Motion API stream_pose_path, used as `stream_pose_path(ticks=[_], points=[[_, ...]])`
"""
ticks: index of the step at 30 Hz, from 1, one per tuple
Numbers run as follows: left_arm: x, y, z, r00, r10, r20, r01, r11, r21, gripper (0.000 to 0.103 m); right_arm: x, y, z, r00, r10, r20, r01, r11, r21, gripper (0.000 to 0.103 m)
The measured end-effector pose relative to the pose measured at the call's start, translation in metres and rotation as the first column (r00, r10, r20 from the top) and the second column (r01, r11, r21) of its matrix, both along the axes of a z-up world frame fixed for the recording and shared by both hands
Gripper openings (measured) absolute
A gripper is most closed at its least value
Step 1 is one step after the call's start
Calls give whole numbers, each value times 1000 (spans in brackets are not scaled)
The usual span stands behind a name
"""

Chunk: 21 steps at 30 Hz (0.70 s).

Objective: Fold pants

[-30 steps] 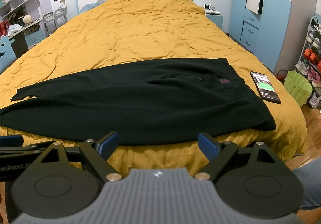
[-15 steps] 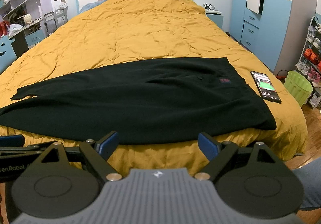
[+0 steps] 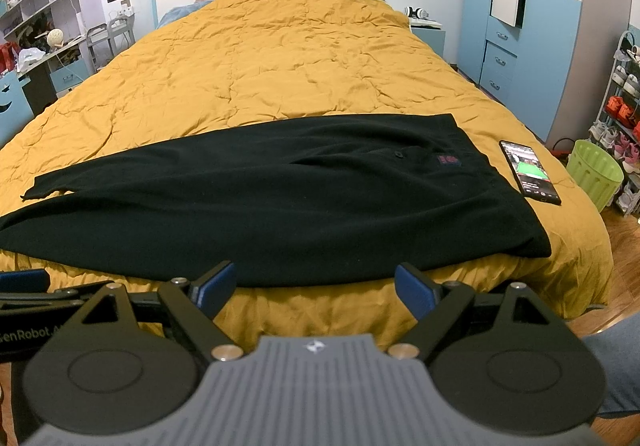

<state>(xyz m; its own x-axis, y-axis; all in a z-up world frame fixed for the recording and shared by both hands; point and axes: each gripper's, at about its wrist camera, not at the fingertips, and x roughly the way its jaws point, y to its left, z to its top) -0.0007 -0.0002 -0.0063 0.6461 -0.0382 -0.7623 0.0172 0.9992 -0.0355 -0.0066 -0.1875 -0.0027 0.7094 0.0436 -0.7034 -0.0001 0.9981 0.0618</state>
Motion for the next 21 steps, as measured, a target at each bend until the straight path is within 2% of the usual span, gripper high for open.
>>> stream_pose_path(ticks=[15, 19, 21], points=[[2, 3, -1, 1000, 8, -4, -8, 1000, -2, 99, 0, -2, -3, 1000, 5, 0, -5, 1000, 17, 83], [5, 11, 0, 1000, 10, -4, -10, 1000, 12, 99, 6, -10, -9, 996, 47, 80, -48, 999, 11, 83], [7, 29, 2, 1000, 15, 2, -15, 1000, 7, 99, 12, -20, -19, 991, 63, 118, -65, 998, 8, 83]])
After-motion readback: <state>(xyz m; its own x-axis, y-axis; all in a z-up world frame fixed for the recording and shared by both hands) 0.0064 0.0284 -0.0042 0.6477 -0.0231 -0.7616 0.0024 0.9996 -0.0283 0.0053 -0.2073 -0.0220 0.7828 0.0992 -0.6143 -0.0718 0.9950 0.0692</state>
